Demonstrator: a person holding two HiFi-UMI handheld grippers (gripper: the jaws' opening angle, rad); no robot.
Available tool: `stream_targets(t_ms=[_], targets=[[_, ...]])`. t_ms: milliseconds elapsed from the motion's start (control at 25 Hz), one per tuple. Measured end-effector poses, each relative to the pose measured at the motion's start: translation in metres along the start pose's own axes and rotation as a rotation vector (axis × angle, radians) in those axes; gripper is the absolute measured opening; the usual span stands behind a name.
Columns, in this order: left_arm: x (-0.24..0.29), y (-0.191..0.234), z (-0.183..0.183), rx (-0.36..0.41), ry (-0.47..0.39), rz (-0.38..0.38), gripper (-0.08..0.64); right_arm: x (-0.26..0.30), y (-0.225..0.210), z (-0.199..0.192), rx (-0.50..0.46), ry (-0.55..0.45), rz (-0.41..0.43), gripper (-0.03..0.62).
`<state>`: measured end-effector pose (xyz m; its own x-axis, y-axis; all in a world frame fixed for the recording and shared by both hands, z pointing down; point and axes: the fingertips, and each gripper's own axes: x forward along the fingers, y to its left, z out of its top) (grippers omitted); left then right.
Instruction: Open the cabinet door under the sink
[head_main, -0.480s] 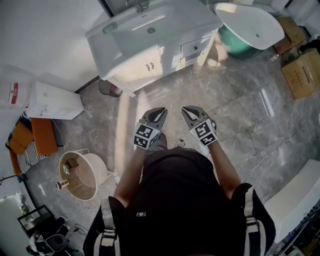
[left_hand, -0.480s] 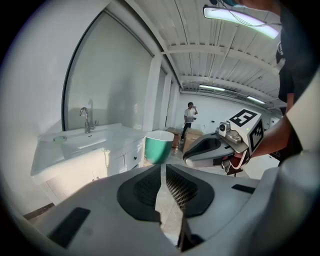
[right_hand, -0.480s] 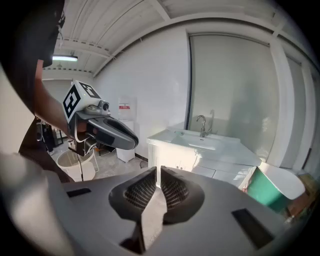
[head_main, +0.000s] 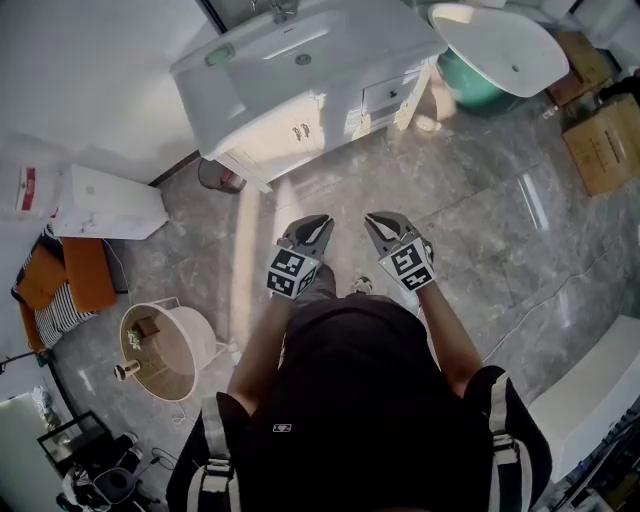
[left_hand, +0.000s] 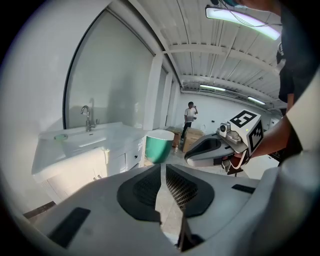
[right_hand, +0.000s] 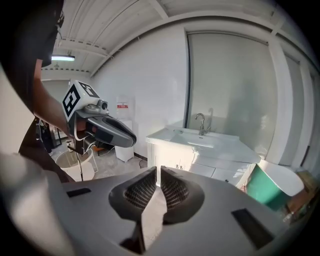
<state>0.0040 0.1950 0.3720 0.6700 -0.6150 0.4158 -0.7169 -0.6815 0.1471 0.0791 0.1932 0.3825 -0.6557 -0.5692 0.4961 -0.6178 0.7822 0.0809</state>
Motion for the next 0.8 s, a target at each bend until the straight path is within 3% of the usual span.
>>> stream_targets(t_ms=[320, 800], targets=[[-0.009, 0.017, -0.004, -0.014, -0.004, 0.0, 0.038, 0.016, 0.004, 0.001, 0.015, 0.021, -0.023, 0.078], [-0.021, 0.099, -0.013, -0.055, 0.011, -0.05, 0.038, 0.086, 0.012, 0.035, 0.06, 0.056, -0.062, 0.078]])
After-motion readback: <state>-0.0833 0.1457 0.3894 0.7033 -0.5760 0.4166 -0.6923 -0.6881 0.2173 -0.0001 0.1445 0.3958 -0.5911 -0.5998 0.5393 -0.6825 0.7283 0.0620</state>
